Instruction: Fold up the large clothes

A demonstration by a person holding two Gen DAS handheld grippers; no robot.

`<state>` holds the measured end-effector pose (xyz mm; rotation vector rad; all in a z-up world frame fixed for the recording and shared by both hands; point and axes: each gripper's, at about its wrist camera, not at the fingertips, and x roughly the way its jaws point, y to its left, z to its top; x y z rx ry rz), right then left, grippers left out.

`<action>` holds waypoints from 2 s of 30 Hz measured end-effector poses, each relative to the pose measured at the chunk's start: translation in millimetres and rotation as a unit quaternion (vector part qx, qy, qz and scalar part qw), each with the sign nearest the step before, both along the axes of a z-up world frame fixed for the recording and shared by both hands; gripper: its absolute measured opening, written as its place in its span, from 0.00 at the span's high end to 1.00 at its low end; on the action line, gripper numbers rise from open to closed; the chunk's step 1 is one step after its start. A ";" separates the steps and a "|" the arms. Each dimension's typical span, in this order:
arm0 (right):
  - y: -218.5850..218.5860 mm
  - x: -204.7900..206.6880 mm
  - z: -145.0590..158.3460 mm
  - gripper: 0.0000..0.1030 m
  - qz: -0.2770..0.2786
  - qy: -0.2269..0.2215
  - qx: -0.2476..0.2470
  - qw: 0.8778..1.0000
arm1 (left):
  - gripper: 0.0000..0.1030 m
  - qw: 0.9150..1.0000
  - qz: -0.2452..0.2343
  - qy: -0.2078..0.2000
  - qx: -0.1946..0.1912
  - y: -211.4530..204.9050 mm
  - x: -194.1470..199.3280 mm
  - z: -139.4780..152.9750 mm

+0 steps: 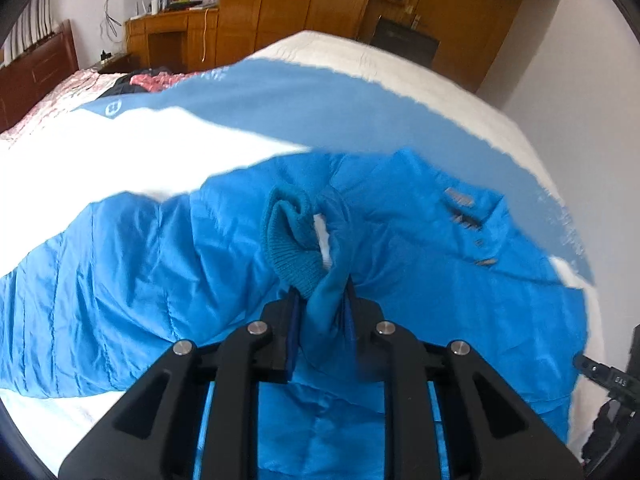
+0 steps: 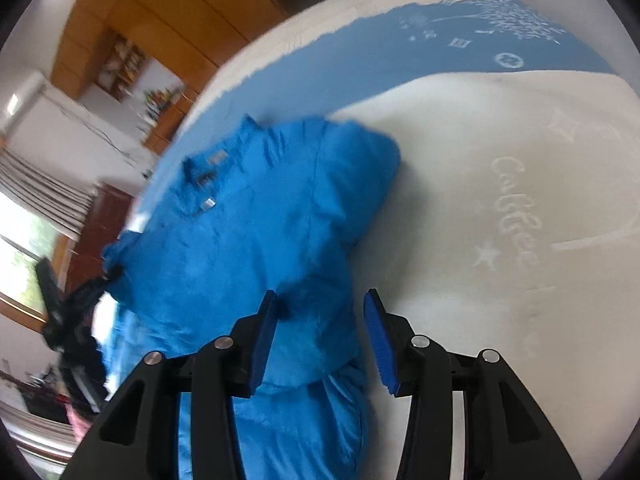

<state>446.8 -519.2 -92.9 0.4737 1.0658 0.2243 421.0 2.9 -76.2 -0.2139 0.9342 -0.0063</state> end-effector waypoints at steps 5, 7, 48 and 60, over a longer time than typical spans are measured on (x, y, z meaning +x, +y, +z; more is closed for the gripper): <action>10.5 -1.0 -6.9 0.55 -0.003 -0.001 -0.044 0.999 | 0.72 1.000 0.003 0.018 0.011 13.9 3.3 -26.5; 16.0 -1.4 -10.3 0.55 -0.002 -0.007 -0.063 0.998 | 0.70 1.000 0.000 0.018 0.016 15.2 3.2 -30.1; 92.0 9.8 17.4 0.57 0.059 -0.020 -0.128 0.990 | 0.50 0.991 -0.115 0.046 0.058 -72.7 -15.9 -24.9; 88.2 2.7 6.2 0.55 0.050 -0.049 -0.107 0.992 | 0.51 0.993 -0.100 0.051 0.021 -58.1 -18.0 -35.0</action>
